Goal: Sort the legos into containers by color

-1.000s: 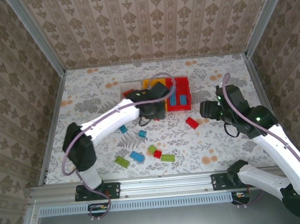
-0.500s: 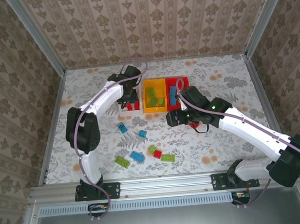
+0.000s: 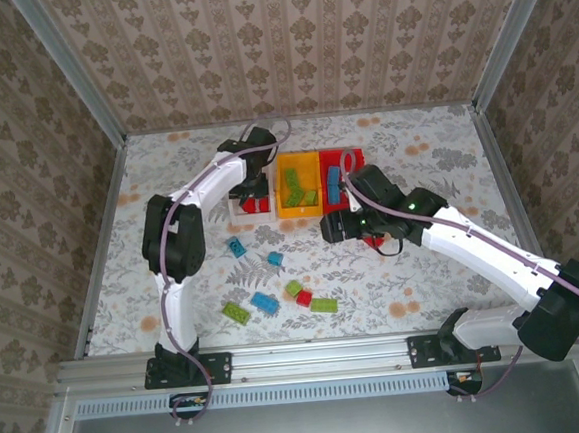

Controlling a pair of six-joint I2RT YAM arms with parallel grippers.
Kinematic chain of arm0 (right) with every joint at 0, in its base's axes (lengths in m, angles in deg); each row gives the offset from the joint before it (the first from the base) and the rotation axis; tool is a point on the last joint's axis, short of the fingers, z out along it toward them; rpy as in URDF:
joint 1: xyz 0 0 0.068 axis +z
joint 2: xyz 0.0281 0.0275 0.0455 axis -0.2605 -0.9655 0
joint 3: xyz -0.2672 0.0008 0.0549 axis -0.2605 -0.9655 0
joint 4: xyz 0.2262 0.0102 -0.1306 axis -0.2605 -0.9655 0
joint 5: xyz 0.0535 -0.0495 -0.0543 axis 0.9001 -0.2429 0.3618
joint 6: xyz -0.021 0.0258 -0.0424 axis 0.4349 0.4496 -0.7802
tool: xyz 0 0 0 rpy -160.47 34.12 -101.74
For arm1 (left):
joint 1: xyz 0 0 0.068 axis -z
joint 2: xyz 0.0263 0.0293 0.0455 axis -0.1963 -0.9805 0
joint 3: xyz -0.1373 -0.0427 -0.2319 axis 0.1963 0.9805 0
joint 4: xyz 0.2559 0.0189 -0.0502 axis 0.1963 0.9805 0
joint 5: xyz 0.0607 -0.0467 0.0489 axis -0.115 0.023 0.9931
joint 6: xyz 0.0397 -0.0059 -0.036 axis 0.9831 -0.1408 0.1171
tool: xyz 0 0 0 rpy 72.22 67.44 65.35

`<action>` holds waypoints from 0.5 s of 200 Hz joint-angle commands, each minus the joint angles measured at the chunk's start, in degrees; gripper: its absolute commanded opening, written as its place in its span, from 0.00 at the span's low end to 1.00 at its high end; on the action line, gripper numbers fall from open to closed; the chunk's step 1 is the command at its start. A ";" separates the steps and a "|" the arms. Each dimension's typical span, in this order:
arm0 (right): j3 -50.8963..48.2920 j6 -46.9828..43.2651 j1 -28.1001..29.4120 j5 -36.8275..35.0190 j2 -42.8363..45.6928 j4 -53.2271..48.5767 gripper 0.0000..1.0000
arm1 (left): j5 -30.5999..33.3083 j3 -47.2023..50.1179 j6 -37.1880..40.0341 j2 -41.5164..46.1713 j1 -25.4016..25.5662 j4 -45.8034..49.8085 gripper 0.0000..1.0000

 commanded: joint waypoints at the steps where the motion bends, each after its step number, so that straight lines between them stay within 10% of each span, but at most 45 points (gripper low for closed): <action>1: 0.92 -0.92 -0.86 1.14 -0.33 0.15 0.81 | 1.18 -1.06 0.90 0.17 0.42 1.72 0.51; 100: 0.62 -10.52 5.81 3.78 -8.50 2.56 0.79 | 2.21 4.60 -4.64 18.73 4.45 0.14 0.61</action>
